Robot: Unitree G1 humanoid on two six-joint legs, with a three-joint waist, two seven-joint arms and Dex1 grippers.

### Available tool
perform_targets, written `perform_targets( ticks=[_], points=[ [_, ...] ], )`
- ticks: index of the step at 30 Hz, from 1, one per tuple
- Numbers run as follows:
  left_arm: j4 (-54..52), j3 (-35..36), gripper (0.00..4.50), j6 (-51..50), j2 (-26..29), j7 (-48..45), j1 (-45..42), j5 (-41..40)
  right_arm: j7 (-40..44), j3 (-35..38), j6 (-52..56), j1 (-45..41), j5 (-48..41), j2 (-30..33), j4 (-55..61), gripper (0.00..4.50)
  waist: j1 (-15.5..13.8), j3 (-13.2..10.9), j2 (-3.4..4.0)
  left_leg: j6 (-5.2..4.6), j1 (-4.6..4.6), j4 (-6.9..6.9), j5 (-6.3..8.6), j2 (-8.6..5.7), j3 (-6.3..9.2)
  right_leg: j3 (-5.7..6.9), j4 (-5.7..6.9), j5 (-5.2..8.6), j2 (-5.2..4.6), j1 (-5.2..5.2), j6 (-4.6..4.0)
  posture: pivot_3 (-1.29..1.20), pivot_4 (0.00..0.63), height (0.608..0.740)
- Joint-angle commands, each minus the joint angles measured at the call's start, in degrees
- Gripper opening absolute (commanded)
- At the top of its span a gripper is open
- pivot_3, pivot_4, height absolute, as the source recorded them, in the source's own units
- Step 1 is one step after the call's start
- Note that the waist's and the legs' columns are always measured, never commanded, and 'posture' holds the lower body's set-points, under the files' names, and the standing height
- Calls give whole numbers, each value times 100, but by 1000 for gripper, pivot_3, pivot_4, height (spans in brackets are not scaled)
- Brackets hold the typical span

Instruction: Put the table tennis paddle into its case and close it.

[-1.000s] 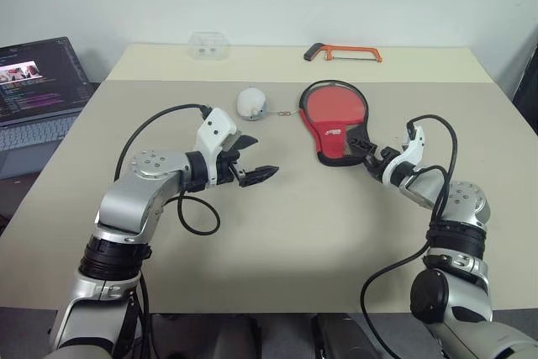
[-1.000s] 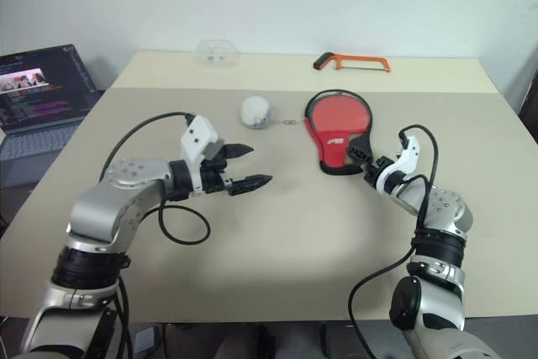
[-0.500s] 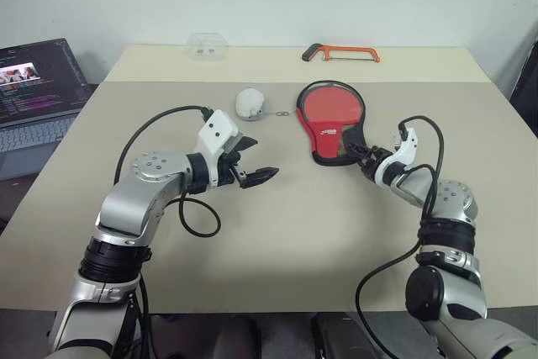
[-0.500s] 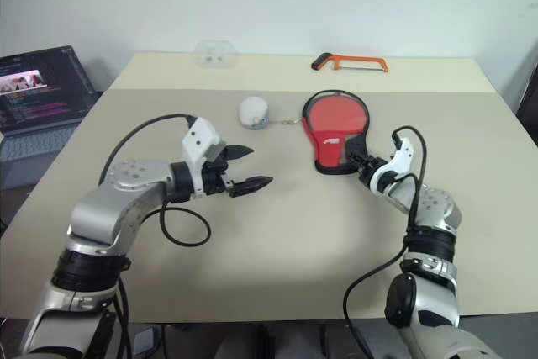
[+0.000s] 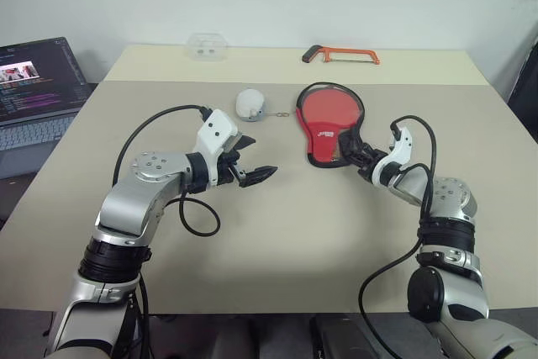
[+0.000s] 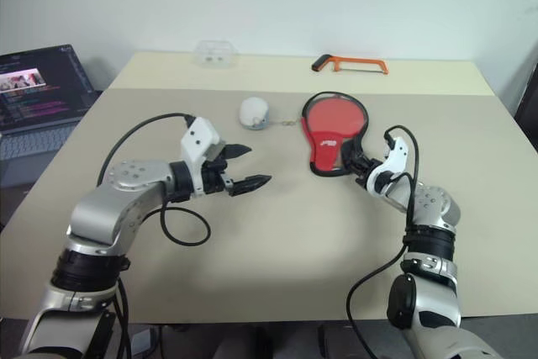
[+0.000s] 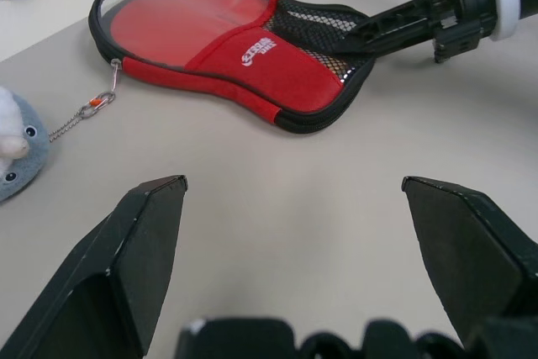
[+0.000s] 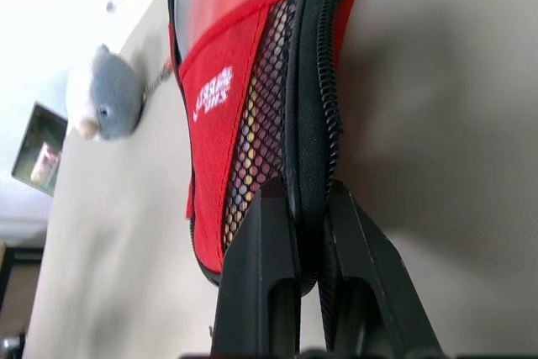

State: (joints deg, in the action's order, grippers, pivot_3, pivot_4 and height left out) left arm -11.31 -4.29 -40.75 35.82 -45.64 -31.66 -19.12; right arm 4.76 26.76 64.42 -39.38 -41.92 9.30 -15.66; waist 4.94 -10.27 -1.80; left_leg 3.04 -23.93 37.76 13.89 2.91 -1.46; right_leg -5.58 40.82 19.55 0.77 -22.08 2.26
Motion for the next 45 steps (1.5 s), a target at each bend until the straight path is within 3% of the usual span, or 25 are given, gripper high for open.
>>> perform_targets(
  ticks=[1,9,23,34,40,45],
  points=[
    [-175,40,4500,113,74,-28,-16,16,36,-313,1140,492,-390,-36,803,24,-13,0,0,1,-3,-4,0,1,0,0,-4,0,0,-2,0,0,150,740],
    [-47,-79,4500,195,62,-142,-73,69,87,-481,2762,1397,-1040,92,2634,24,-23,0,0,5,-14,-15,1,54,-8,0,-16,1,15,-13,-1,0,150,740],
    [-33,-222,4500,213,81,-347,-65,30,-449,-1196,2808,3484,-3717,1238,4334,24,-37,0,0,4,-29,-23,2,53,-1,4,-44,2,16,-12,-1,0,150,740],
    [-94,-237,4500,197,111,-434,-15,33,-1071,-2276,1631,4416,-5491,2786,4878,24,-44,1,-3,3,-36,-20,2,52,4,8,-54,2,16,-9,0,0,150,740],
    [-129,-234,4500,181,126,-427,9,36,-1386,-2839,922,4345,-5892,3307,4850,24,-45,1,-4,3,-36,-17,2,53,7,10,-54,2,17,-9,0,0,150,740],
    [-124,-218,4500,163,132,-403,18,35,-1393,-3084,623,4093,-5715,3643,4805,24,-46,2,-5,3,-36,-14,2,54,8,10,-53,1,17,-8,0,0,150,740]
  ],
)
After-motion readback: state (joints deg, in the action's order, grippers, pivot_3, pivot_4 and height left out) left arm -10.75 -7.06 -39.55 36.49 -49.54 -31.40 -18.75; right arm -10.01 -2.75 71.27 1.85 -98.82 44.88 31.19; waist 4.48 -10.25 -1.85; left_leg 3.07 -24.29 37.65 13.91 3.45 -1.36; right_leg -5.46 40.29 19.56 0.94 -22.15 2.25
